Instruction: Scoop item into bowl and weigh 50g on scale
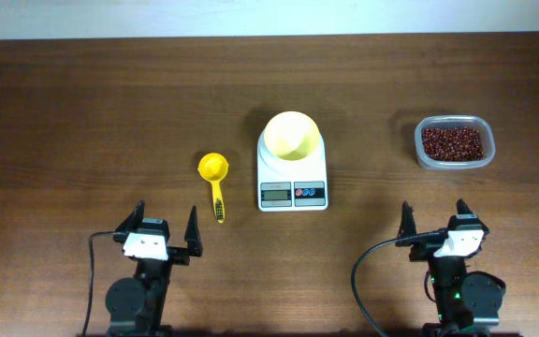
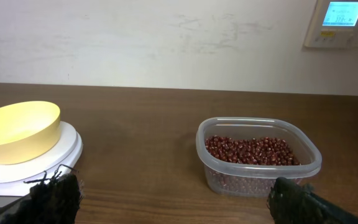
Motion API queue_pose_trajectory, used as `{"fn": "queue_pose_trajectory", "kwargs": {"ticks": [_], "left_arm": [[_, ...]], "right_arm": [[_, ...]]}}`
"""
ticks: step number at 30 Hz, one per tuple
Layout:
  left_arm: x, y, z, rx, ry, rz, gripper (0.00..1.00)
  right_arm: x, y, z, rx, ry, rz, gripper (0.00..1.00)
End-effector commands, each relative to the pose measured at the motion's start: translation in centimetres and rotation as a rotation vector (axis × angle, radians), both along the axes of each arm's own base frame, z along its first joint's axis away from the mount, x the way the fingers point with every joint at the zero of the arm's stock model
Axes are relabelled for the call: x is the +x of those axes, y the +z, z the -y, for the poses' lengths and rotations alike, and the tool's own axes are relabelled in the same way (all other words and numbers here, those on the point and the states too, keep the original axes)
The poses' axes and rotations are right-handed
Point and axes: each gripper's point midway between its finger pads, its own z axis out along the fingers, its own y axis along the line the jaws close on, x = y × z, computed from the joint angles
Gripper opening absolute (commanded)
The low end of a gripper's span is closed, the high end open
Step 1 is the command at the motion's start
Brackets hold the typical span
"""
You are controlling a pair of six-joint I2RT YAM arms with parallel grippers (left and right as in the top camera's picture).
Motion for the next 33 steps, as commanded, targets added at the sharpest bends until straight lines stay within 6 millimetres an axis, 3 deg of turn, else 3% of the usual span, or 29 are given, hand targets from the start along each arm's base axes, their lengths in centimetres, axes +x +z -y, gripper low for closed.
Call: {"fn": "queue_pose_trajectory", "kwargs": {"ticks": [1, 13, 20, 24, 33], "left_arm": [[0.0, -0.1, 0.0, 0.019, -0.002, 0.003, 0.99], [0.0, 0.2, 0.0, 0.018, -0.002, 0.008, 0.99], [-0.8, 3.6, 0.0, 0.018, -0.001, -0.012, 0.99], [-0.4, 6.7, -0.1, 0.018, 0.002, -0.035, 0.99], [3.8, 10.8, -0.2, 0.012, -0.001, -0.268, 0.99]], "right_arm": [[0.0, -0.2, -0.2, -0.006, 0.007, 0.0, 0.98], [0.0, -0.2, -0.2, -0.006, 0.006, 0.0, 0.99], [0.0, -0.2, -0.2, -0.006, 0.007, 0.0, 0.99], [0.0, -0.2, -0.2, -0.006, 0.007, 0.0, 0.99], [0.0, -0.2, -0.2, -0.006, 0.007, 0.0, 0.99]]}}
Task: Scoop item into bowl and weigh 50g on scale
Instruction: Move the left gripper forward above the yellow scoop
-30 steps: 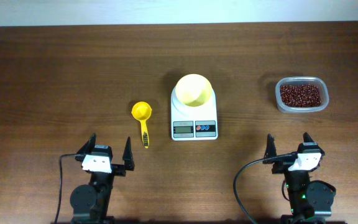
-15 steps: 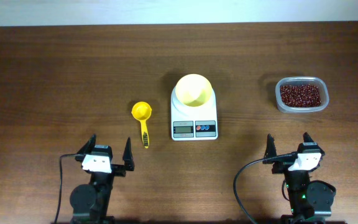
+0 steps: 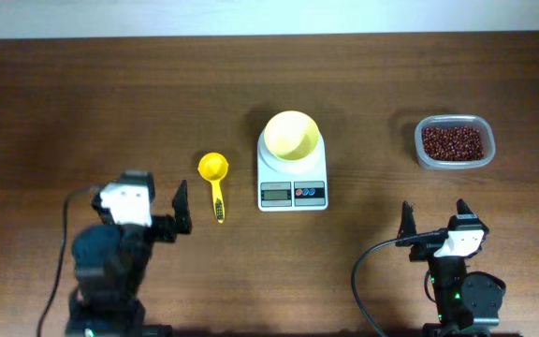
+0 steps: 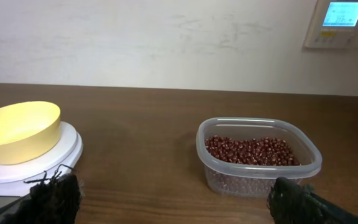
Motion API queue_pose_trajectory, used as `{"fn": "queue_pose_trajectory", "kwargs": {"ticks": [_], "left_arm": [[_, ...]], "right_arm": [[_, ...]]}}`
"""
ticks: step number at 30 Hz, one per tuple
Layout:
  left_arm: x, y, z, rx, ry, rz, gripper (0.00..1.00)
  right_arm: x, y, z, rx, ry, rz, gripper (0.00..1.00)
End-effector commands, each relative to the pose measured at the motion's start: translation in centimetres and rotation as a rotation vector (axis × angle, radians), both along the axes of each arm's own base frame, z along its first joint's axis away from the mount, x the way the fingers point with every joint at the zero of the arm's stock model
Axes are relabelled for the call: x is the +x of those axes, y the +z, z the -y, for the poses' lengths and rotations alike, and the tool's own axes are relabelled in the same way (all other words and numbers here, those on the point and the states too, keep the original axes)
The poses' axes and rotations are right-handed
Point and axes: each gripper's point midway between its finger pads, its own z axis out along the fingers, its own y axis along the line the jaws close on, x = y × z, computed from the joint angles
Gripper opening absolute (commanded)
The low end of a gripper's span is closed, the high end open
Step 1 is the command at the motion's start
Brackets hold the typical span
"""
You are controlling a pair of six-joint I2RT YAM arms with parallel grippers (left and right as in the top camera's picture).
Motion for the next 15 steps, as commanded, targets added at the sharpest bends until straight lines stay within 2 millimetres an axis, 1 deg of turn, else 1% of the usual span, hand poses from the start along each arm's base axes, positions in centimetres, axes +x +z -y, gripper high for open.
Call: {"fn": "queue_pose_trajectory", "kwargs": {"ticks": [1, 3, 6, 9, 12, 13, 15], "left_arm": [[2.2, 3.1, -0.2, 0.012, -0.002, -0.048, 0.99], [3.8, 4.1, -0.2, 0.01, -0.003, -0.102, 0.99], [6.0, 4.7, -0.2, 0.008, -0.004, -0.219, 0.99], [7.5, 5.0, -0.3, 0.006, -0.005, -0.311, 0.99], [9.3, 4.6, -0.3, 0.004, -0.005, -0.422, 0.99], [9.7, 4.3, -0.3, 0.004, -0.005, -0.473, 0.99], [9.8, 2.9, -0.3, 0.033, -0.027, -0.596, 0.99]], "right_arm": [[0.0, -0.2, -0.2, -0.006, 0.007, -0.002, 0.99], [0.0, -0.2, -0.2, -0.006, 0.007, -0.002, 0.99], [0.0, -0.2, -0.2, -0.006, 0.007, -0.002, 0.99], [0.0, -0.2, -0.2, -0.006, 0.007, -0.002, 0.99], [0.0, -0.2, -0.2, -0.006, 0.007, -0.002, 0.99], [0.0, -0.2, -0.2, -0.006, 0.007, -0.002, 0.99], [0.0, -0.2, -0.2, -0.006, 0.007, -0.002, 0.99]]}}
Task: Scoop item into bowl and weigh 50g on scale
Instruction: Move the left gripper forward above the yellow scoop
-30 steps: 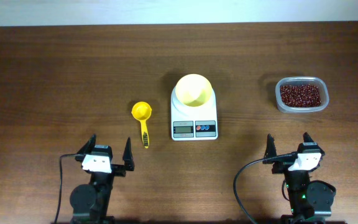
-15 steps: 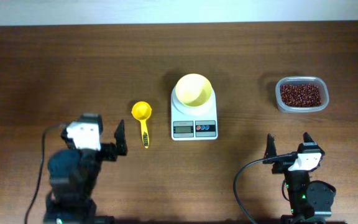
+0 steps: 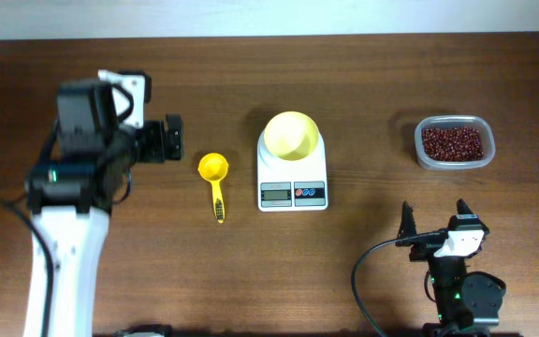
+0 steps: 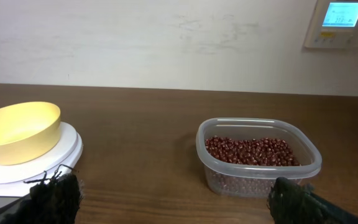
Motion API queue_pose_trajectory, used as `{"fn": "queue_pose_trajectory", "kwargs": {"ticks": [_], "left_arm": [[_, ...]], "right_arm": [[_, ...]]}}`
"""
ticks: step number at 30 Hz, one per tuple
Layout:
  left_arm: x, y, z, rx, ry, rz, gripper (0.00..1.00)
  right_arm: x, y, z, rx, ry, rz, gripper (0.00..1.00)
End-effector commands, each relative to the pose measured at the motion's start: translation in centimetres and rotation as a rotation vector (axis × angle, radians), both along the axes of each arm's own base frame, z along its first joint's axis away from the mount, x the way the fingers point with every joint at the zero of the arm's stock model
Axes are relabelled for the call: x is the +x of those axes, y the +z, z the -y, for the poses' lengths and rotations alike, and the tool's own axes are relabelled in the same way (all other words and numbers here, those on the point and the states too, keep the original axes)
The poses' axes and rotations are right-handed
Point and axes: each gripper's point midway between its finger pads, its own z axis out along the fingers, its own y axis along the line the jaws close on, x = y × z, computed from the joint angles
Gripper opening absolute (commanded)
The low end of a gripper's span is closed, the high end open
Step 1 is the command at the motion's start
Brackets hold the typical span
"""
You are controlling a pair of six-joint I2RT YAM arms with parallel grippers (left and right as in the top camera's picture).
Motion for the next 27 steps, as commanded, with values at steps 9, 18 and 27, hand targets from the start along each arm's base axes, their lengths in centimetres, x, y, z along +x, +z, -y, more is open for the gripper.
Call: {"fn": "queue_pose_trajectory", "kwargs": {"ticks": [9, 18, 27], "left_arm": [[1.9, -6.6, -0.2, 0.037, -0.068, -0.345, 0.99], [2.2, -7.1, -0.2, 0.036, -0.068, -0.358, 0.99], [2.4, -9.3, -0.2, 0.032, -0.069, -0.427, 0.99]], "right_arm": [[0.0, -0.2, -0.2, -0.006, 0.007, -0.003, 0.99], [0.0, -0.2, -0.2, -0.006, 0.007, -0.003, 0.99], [0.0, -0.2, -0.2, -0.006, 0.007, -0.003, 0.99]]}}
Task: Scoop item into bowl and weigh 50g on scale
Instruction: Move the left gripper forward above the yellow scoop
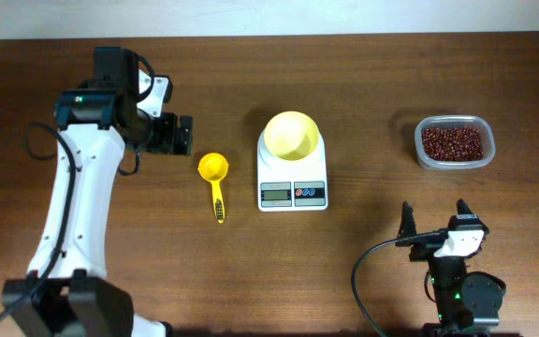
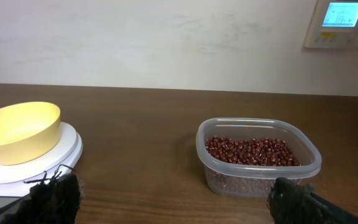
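A yellow scoop [image 1: 214,177] lies on the table left of the white scale [image 1: 293,183], handle toward the front. The yellow bowl [image 1: 292,135] [image 2: 18,132] sits on the scale. A clear tub of red beans [image 1: 454,142] [image 2: 257,155] stands at the right. My left gripper [image 1: 178,136] hangs just beyond and left of the scoop's cup; its fingers look apart with nothing in them. My right gripper [image 1: 433,220] [image 2: 176,198] rests open near the front edge, nothing between its fingers.
The scale's display and buttons [image 1: 293,194] face the front. My left arm [image 1: 73,206] stretches along the left side of the table. A wall [image 2: 166,43] stands behind the table's far edge.
My left gripper has moved right and a little nearer the scoop, now close by its cup. The right arm, scoop, bowl and tub have not moved.
Both arms sat folded at the front edge with grippers open. Then my left arm was raised behind the scoop's handle, later stood far left at the scoop's level, and now hangs close to the scoop's cup. The right arm has stayed put.
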Motion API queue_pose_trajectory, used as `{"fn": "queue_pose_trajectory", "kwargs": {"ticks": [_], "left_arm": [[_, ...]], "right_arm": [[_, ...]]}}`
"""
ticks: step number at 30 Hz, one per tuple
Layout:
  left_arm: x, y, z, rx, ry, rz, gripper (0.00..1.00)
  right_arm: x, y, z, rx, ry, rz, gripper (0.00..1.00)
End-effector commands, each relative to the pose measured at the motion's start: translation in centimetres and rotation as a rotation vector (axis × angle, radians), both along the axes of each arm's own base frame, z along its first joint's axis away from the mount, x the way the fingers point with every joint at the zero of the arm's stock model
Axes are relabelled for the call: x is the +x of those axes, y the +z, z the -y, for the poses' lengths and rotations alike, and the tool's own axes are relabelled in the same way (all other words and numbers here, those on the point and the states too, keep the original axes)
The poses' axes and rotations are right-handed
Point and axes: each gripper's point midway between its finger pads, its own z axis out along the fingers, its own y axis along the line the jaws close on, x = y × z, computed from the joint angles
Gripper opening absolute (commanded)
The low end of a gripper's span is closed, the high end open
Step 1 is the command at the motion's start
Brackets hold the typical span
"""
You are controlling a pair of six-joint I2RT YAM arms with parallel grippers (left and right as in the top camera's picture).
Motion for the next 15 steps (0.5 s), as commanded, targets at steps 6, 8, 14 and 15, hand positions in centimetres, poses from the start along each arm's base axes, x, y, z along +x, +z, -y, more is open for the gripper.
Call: {"fn": "queue_pose_trajectory", "kwargs": {"ticks": [6, 8, 14, 15], "left_arm": [[0.8, -2.7, -0.2, 0.0, -0.011, -0.077, 0.99], [0.9, -3.3, -0.2, -0.001, -0.011, -0.094, 0.99], [1.2, -6.1, -0.2, -0.003, -0.011, -0.169, 0.99], [1.2, -6.5, -0.2, -0.004, -0.011, -0.181, 0.99]], "right_arm": [[0.0, -0.2, -0.2, -0.006, 0.007, -0.003, 0.99], [0.0, -0.2, -0.2, -0.006, 0.007, -0.003, 0.99], [0.0, -0.2, -0.2, -0.006, 0.006, -0.002, 0.99], [0.0, -0.2, -0.2, -0.006, 0.007, -0.002, 0.98]]}}
